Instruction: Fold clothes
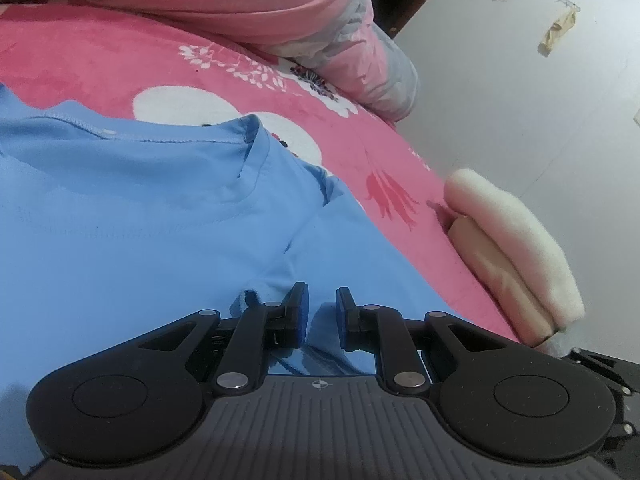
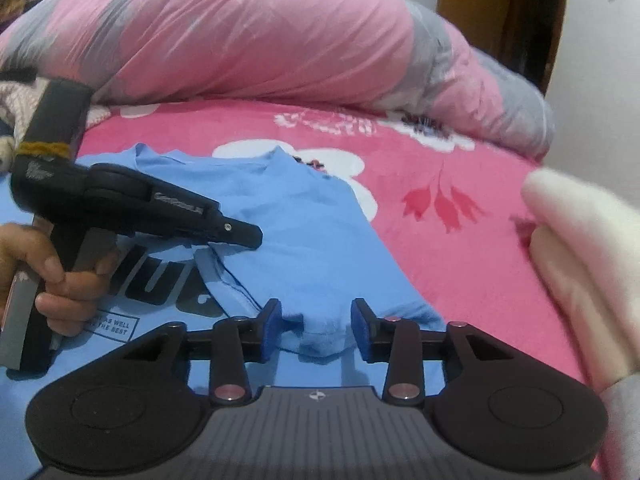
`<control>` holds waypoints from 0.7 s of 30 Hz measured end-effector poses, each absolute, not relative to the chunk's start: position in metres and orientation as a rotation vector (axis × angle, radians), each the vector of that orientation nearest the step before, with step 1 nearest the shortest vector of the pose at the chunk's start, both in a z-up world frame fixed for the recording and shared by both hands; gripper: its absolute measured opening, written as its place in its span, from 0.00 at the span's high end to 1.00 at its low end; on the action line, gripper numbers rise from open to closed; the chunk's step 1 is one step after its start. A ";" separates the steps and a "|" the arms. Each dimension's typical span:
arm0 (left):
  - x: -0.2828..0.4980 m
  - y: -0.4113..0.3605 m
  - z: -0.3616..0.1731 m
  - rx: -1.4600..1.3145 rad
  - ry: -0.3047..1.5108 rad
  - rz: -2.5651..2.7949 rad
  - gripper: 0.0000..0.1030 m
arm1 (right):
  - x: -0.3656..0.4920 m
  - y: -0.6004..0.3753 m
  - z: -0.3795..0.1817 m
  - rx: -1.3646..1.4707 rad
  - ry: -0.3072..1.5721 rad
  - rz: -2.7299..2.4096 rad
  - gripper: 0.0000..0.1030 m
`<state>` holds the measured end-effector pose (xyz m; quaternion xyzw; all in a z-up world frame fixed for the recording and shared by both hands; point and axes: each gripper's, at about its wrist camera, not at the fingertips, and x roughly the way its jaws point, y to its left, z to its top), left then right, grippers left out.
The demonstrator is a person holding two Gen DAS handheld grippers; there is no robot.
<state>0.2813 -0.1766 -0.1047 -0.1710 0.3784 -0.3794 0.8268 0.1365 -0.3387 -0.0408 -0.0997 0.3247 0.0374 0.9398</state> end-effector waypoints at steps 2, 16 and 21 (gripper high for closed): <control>0.281 -0.176 -0.105 -0.366 0.802 -0.807 0.86 | 0.135 -0.329 -0.042 -0.252 0.653 0.074 0.56; 0.285 -0.169 -0.113 -0.433 0.805 -0.831 0.86 | 0.138 -0.328 -0.056 -0.361 0.731 -0.114 0.59; 0.286 -0.167 -0.114 -0.447 0.808 -0.835 0.86 | 0.120 -0.333 -0.049 -0.334 0.739 -0.098 0.61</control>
